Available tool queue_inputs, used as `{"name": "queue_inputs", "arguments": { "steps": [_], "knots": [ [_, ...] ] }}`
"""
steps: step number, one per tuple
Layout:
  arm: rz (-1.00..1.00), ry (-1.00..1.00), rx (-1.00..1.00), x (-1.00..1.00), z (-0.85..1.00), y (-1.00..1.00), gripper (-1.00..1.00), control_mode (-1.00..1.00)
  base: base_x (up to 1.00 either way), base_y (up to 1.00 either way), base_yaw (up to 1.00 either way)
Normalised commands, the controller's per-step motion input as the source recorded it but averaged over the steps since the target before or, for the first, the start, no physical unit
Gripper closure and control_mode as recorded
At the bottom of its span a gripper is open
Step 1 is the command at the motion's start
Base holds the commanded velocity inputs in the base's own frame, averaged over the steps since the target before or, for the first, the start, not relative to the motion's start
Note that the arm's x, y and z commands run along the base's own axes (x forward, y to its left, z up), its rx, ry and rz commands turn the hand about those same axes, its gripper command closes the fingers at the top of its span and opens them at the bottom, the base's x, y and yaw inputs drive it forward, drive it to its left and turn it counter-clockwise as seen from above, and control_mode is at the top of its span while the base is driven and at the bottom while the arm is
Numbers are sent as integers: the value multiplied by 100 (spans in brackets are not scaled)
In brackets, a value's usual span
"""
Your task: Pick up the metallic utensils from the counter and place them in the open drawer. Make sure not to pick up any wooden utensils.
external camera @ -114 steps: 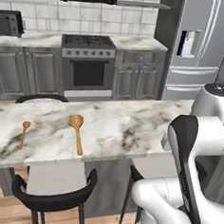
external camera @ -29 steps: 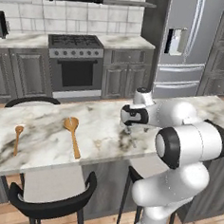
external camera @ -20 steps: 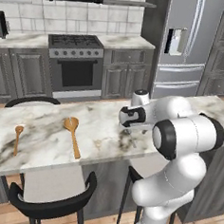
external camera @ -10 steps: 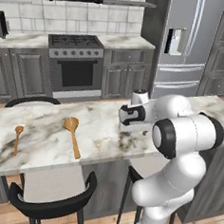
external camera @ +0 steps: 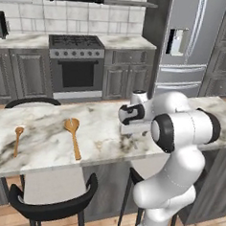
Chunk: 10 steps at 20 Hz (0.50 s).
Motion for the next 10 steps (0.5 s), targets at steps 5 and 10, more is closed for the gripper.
{"name": "queue_inputs", "arguments": {
  "steps": [5,10],
  "knots": [
    [2,0,0,15,-22,12,-100,-100,0,0,0],
    [0,0,0,18,-9,16,-100,-100,0,0,0]
  ]
}}
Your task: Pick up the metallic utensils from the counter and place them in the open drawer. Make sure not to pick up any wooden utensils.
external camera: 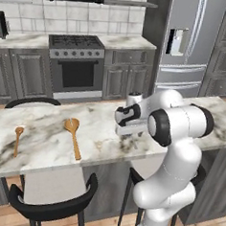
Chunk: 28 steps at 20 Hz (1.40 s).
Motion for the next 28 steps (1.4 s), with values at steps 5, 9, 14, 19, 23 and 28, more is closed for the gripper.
{"name": "queue_inputs", "arguments": {
  "steps": [5,9,14,19,23,28],
  "knots": [
    [-4,0,0,28,-19,2,-100,-100,0,0,0],
    [-8,0,0,30,-20,0,-100,-100,0,0,0],
    [-10,0,0,29,-20,0,-100,-100,0,0,0],
    [-9,0,0,7,-12,-8,-100,-100,0,0,0],
    [-3,1,0,-1,-7,-5,-100,-100,0,0,0],
    [-1,0,0,-30,-5,0,-100,-100,0,0,0]
  ]
}}
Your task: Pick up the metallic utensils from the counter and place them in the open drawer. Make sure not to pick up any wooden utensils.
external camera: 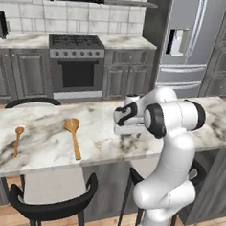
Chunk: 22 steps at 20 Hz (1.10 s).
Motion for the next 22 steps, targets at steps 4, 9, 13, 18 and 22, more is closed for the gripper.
{"name": "queue_inputs", "arguments": {
  "steps": [4,9,13,18,22],
  "knots": [
    [-1,0,0,-24,-11,0,-100,-100,0,0,0],
    [-1,0,0,-1,-13,0,-100,-100,0,0,0],
    [-2,0,0,0,-5,0,-100,-100,0,0,0],
    [-2,0,0,0,-1,0,100,-100,0,0,0],
    [0,0,0,0,0,0,100,-100,0,0,0]
  ]
}}
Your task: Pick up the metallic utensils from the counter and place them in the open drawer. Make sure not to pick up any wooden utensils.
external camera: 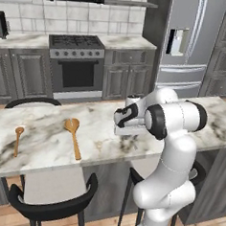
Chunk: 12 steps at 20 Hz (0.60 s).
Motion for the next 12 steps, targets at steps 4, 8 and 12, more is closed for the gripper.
{"name": "queue_inputs", "arguments": {
  "steps": [4,8,12],
  "knots": [
    [0,0,0,-1,0,0,100,-100,0,0,0],
    [-1,-1,0,-17,19,-1,100,-100,0,0,0],
    [0,-6,1,-42,79,0,100,-100,0,0,0]
  ]
}}
